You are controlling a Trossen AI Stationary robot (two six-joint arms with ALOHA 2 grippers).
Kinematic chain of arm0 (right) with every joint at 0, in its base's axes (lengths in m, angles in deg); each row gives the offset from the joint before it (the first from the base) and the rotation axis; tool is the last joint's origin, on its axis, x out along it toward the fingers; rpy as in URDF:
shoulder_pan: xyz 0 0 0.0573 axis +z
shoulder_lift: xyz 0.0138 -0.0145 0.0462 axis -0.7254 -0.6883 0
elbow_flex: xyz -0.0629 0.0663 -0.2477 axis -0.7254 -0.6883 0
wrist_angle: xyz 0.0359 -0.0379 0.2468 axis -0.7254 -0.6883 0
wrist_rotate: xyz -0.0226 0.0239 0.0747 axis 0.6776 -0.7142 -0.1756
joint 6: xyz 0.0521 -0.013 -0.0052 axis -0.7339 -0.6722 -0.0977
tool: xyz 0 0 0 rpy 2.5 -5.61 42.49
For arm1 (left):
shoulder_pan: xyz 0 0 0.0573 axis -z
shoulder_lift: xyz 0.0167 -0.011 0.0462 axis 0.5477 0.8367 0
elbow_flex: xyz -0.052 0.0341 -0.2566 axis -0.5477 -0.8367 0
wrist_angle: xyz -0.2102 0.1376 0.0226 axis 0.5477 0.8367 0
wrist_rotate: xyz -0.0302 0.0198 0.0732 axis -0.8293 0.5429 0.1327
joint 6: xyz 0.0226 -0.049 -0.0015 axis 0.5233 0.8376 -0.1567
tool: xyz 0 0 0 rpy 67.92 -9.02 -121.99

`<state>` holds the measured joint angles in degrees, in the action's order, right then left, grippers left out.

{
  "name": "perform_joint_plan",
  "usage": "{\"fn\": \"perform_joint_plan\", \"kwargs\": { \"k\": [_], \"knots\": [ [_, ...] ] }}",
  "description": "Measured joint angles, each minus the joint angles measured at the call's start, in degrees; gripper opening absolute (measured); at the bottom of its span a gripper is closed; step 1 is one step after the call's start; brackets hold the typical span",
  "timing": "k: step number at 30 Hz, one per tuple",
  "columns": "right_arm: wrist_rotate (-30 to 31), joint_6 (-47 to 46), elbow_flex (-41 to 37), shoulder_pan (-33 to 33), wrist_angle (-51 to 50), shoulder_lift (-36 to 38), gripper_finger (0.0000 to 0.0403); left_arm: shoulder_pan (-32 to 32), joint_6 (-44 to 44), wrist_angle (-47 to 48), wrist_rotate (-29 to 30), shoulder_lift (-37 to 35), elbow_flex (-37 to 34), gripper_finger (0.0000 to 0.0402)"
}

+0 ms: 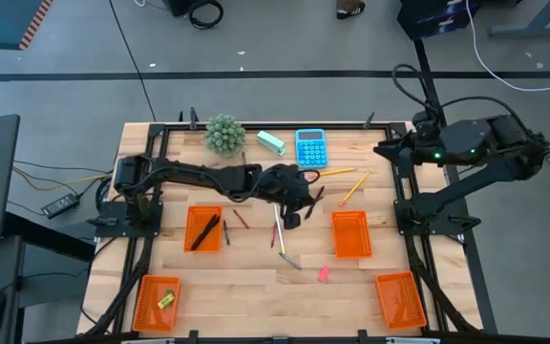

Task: Sort crayons/erasers/pens/pencils in bins
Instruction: Put the top red crayon into the top right orange basket

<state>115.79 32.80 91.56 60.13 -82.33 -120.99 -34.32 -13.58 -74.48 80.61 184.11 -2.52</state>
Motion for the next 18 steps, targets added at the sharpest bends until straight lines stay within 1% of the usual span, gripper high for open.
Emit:
{"fn": "perform_joint_plan", "kwargs": {
  "k": [6, 13, 16, 18],
  "knots": [
    [0.0, -0.86, 0.0, 0.0, 0.01, -0.66, 0.0154, 0.0, 0.02, -3.09, 0.52, 0.03, -0.02, 0.0042],
    [-0.09, -1.02, 0.0, 0.0, 0.03, -1.22, 0.0154, 0.61, 0.82, -7.55, 0.65, 0.05, -0.02, 0.0053],
    [-0.53, -2.01, 0.0, 0.0, -0.35, -1.2, 0.0154, 1.13, 1.49, -7.36, 0.77, 0.57, 1.54, 0.0048],
    [-2.05, -3.46, 0.0, 0.0, -2.42, -1.3, 0.0154, 1.5, 1.11, -6.76, 1.12, 1.55, 3.57, 0.0043]
  ]
}}
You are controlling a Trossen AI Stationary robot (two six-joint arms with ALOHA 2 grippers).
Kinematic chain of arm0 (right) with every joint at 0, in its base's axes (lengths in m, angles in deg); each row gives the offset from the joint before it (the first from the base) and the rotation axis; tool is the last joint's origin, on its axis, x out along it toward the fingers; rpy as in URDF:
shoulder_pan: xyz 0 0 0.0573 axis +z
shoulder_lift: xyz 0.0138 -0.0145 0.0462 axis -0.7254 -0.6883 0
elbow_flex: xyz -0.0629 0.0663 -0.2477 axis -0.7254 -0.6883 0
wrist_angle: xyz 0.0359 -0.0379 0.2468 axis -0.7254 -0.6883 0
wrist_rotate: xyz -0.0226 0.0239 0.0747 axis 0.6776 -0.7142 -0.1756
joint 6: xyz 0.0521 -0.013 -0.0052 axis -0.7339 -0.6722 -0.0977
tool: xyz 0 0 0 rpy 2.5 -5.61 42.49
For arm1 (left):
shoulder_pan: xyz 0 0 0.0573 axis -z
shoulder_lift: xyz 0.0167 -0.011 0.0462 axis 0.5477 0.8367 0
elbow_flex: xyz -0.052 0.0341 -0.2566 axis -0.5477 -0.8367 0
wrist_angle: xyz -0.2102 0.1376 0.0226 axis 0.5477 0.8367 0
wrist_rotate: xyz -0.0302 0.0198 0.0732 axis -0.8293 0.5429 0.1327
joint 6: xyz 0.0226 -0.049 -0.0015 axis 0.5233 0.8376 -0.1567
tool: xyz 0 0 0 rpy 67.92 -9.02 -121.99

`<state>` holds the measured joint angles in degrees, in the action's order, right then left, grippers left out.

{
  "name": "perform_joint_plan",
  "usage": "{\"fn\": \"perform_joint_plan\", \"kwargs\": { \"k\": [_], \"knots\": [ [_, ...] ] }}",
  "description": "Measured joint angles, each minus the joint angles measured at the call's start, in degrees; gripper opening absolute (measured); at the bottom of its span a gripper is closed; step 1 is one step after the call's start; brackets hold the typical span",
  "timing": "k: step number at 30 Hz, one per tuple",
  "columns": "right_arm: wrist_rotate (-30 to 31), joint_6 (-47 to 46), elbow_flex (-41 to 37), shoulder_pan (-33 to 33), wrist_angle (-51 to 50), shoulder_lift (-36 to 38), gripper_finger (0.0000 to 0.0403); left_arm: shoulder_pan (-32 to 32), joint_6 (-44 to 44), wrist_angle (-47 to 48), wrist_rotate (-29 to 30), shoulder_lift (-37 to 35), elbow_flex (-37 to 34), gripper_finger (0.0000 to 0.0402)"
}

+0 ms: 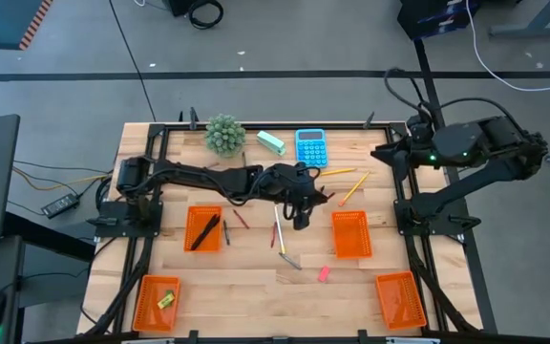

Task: Sort crayons/erasers/pens/pencils in bins
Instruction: Put the top red crayon into the top right orange basket

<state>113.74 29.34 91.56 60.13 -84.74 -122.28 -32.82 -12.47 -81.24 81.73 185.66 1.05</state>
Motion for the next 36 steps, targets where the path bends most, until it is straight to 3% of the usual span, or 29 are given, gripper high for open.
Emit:
{"fn": "perform_joint_plan", "kwargs": {
  "k": [8, 17, 31, 36],
  "knots": [
    [-15.12, -9.81, -0.84, 0.45, -15.91, -2.24, 0.0154, 0.85, -0.17, 1.8, 0.01, 5.53, 8.46, 0.0048],
    [-15.7, -8.02, -1.03, 5.17, -10.93, -2.72, 0.0154, 1.51, 3.12, 2.5, -0.17, 9.71, 14.67, 0.0041],
    [-17.79, -22.28, -1.38, 13.81, -14.65, -3.94, 0.0154, 2.15, 5.3, -0.47, -0.13, 13.08, 14.69, 0.005],
    [-22.57, -25.86, -5.03, 18.23, -17.66, -6.1, 0.0154, 2.11, 6.74, -0.95, -0.01, 13.41, 14.74, 0.0038]
  ]
}}
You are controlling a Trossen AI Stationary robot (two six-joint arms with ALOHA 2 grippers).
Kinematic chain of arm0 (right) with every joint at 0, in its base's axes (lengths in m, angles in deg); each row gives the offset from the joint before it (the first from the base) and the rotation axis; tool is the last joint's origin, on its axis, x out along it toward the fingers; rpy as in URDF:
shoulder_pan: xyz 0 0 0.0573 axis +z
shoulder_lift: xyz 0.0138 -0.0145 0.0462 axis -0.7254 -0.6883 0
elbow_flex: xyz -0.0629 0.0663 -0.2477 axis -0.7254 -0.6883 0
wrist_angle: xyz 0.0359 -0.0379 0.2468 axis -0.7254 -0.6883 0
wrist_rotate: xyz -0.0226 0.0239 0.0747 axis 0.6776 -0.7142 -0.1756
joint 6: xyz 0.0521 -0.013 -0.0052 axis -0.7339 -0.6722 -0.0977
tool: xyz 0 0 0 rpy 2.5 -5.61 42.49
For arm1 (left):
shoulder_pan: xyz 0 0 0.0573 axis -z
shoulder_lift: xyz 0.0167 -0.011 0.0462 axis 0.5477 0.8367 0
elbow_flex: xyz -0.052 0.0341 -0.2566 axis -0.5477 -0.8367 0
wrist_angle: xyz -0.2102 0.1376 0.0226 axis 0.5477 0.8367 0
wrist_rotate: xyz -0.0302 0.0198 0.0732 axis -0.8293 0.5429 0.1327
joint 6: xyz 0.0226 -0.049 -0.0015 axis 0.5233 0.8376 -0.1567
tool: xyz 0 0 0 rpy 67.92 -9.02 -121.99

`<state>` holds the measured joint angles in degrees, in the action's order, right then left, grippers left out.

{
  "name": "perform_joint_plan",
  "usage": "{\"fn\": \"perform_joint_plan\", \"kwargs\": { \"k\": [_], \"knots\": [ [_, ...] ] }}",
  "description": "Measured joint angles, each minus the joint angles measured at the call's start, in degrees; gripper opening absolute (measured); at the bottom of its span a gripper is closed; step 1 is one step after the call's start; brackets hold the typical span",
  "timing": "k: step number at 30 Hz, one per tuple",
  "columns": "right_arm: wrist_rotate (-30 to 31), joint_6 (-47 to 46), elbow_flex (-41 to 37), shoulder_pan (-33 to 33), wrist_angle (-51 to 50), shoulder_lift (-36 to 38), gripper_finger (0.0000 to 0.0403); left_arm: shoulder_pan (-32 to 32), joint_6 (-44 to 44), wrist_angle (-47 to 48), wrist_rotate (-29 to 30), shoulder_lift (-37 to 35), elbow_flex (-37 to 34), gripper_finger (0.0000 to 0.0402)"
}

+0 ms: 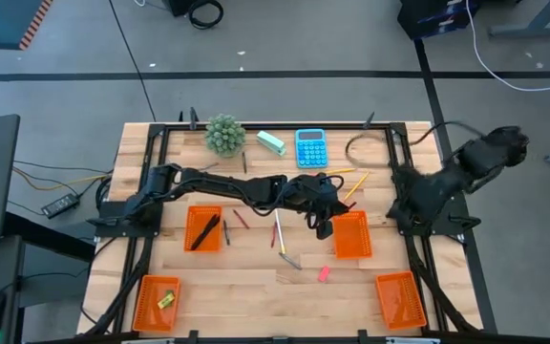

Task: Sort crayons/erasers/pens/pencils in bins
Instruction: Put the top red crayon into the top right orange basket

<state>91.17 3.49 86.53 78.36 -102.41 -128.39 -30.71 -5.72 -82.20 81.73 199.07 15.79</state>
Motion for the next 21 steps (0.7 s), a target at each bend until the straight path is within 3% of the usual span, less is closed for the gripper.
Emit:
{"fn": "perform_joint_plan", "kwargs": {
  "k": [7, 21],
  "knots": [
    [-0.98, -4.99, -4.46, 5.43, 2.87, -2.1, 0.0154, 0.12, 1.99, -0.78, 0.01, 0.4, 0.0, 0.0045],
    [0.09, -9.99, -4.76, 7.75, 7.45, -3.78, 0.0154, 3.2, 7.27, -7.82, -0.16, 6.83, 0.06, 0.0042]
  ]
}}
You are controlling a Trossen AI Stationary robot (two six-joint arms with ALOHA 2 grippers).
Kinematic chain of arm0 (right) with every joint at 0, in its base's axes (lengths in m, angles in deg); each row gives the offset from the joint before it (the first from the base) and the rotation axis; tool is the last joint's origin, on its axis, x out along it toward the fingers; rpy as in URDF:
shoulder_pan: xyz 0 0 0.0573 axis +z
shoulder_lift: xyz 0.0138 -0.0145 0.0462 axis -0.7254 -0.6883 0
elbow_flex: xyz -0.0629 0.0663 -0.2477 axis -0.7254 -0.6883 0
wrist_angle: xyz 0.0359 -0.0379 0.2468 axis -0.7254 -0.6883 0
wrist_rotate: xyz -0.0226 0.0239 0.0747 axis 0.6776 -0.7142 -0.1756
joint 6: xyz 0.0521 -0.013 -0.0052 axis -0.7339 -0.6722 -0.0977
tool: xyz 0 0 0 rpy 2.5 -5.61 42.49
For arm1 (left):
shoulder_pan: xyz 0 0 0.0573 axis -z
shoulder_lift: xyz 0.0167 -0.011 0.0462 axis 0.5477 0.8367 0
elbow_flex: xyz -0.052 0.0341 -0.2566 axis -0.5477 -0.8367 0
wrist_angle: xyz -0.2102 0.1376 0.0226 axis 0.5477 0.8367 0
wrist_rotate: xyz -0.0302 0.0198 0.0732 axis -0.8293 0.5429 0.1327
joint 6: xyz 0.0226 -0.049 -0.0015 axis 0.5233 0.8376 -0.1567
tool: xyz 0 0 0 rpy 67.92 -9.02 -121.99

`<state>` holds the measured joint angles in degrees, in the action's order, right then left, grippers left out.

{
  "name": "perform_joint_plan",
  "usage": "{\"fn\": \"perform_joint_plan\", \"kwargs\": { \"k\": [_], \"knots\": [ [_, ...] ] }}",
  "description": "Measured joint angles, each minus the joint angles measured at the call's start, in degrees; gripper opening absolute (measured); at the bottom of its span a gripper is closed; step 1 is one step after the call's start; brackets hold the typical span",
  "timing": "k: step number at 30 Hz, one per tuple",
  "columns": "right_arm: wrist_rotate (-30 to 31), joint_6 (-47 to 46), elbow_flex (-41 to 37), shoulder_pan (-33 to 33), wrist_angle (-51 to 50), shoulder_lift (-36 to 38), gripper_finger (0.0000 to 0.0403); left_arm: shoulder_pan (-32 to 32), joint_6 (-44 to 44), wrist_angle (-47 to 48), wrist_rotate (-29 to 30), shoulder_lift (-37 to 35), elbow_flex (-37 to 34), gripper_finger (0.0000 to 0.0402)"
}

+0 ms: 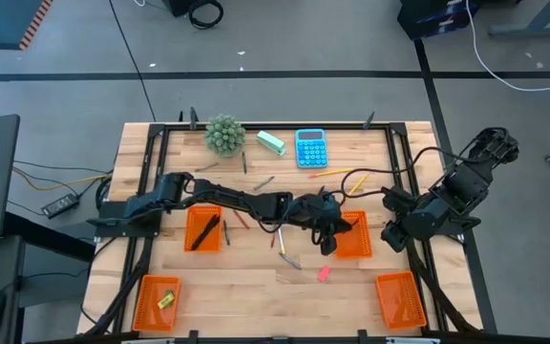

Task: Sort crayons/erasers/pens/pencils in bins
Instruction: Put the top red crayon into the top right orange basket

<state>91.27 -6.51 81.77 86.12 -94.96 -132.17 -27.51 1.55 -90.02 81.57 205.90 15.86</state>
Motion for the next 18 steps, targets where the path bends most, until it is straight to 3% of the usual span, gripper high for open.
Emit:
{"fn": "perform_joint_plan", "kwargs": {
  "k": [11, 18],
  "knots": [
    [0.04, -2.09, 0.02, -0.04, 1.48, -0.13, 0.0154, 0.06, 2.24, -1.54, -0.33, 3.69, -0.19, 0.0042],
    [0.07, -2.94, 0.02, -0.04, 1.66, -0.22, 0.0154, -0.15, 16.85, -2.49, -0.94, 5.9, -0.02, 0.0047]
  ]
}}
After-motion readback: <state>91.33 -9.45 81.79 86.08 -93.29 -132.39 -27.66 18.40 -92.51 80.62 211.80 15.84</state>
